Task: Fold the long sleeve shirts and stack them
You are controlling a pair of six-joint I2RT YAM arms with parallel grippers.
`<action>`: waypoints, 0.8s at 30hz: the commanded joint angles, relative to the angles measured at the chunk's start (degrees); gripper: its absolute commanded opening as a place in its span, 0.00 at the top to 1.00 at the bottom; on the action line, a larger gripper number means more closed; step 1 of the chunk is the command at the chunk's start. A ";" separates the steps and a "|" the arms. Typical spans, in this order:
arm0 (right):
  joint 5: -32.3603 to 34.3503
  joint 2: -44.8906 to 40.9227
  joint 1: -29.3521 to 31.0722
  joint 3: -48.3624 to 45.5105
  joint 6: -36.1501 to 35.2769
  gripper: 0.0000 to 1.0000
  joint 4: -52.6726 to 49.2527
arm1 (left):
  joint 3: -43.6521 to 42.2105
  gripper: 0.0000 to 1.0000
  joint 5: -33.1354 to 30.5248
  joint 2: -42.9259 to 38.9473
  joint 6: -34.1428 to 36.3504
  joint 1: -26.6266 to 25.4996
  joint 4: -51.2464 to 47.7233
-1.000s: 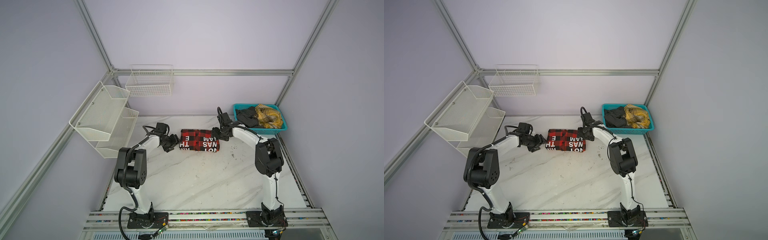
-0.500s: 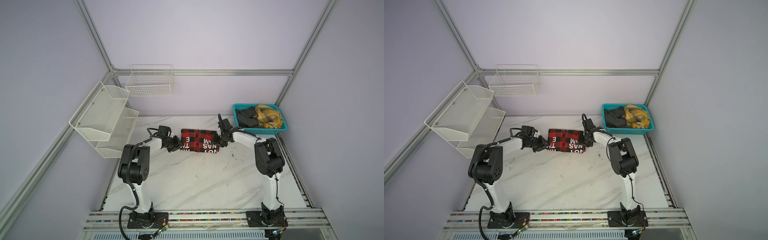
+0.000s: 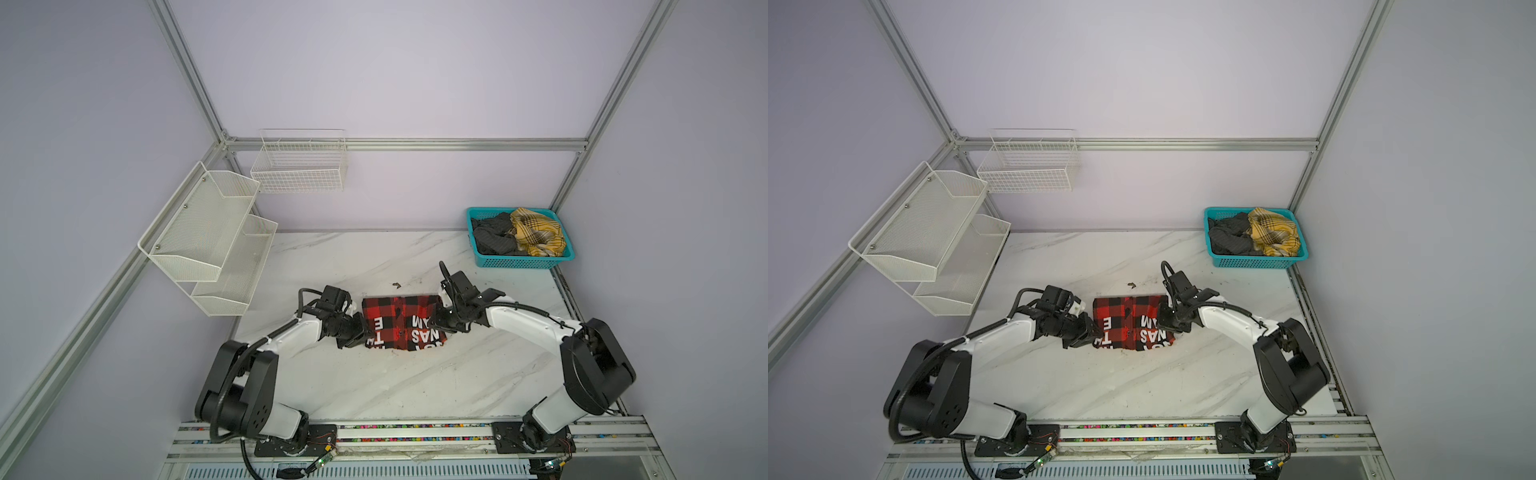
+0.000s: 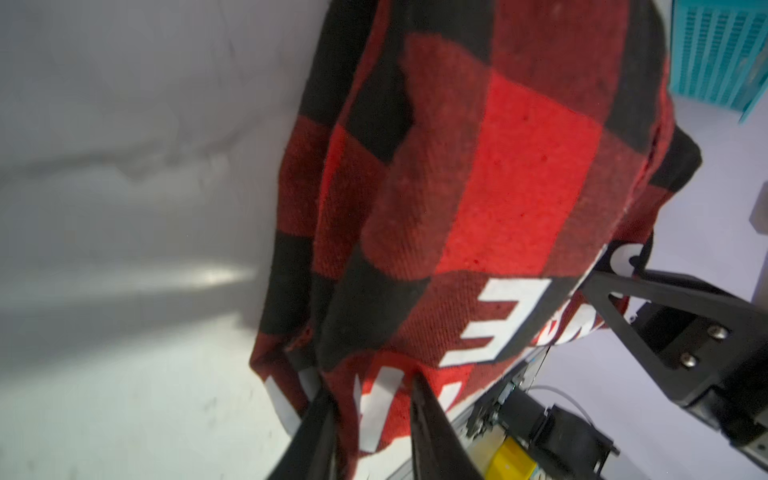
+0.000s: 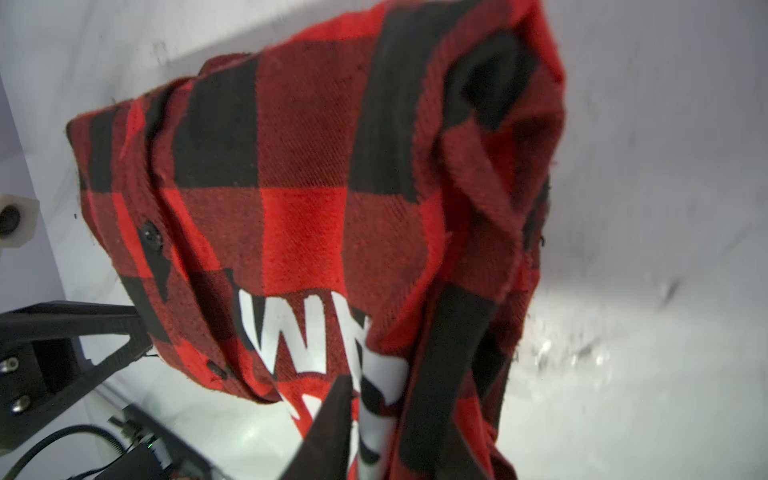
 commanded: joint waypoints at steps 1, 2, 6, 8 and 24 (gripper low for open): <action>2.79 -3.98 -1.28 -2.28 2.98 0.46 -2.80 | -1.76 0.43 -2.96 -4.28 -0.09 0.88 -4.09; 2.93 -4.00 -2.48 -1.72 2.10 0.41 -3.26 | -0.40 0.39 -4.31 -4.21 0.72 1.85 -4.81; 2.48 -0.52 -8.24 3.63 -2.21 0.35 -4.61 | 7.74 0.38 -2.79 2.23 1.57 7.15 -4.89; 1.83 1.49 -9.00 6.17 -4.00 0.34 -4.13 | 11.64 0.38 -2.74 5.95 1.74 7.75 -3.17; -1.28 11.72 -9.08 11.20 -6.37 0.93 -0.17 | 22.55 0.85 3.50 19.56 2.89 7.52 1.94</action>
